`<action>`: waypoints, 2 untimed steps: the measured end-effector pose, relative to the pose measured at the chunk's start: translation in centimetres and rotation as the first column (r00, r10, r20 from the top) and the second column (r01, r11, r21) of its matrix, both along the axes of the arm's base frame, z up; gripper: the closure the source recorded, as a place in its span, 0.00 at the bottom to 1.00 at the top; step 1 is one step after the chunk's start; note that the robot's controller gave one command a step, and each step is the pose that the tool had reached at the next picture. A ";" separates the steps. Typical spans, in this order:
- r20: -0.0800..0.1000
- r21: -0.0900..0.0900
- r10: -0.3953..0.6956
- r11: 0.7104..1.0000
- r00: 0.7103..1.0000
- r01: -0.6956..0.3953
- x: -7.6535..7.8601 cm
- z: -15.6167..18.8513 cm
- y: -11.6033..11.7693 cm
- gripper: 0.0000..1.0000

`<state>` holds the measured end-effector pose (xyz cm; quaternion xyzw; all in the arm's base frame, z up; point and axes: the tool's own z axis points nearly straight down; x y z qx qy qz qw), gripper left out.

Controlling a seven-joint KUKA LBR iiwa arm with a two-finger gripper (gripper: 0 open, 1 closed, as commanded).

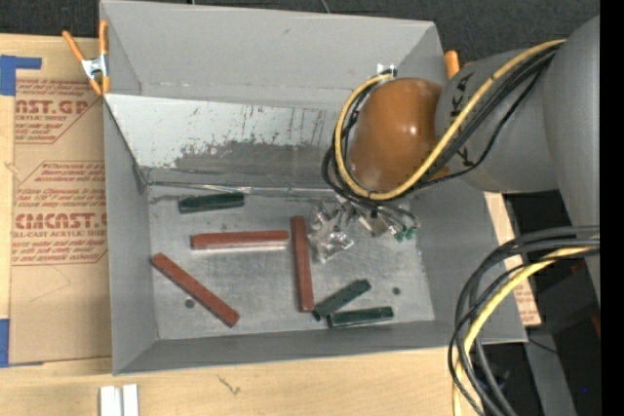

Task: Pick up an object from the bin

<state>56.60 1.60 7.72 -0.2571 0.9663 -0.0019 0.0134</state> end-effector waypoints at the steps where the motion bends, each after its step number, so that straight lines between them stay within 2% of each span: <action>1: -0.024 -0.004 -0.001 1.000 1.000 0.001 -0.6 -0.4 -0.2 0.00; 2: -0.023 -0.004 -0.001 1.000 1.000 0.001 -0.6 -0.4 -0.2 0.00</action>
Offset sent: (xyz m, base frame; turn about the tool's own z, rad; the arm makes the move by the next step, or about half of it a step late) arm 0.0000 0.0000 0.0000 0.0000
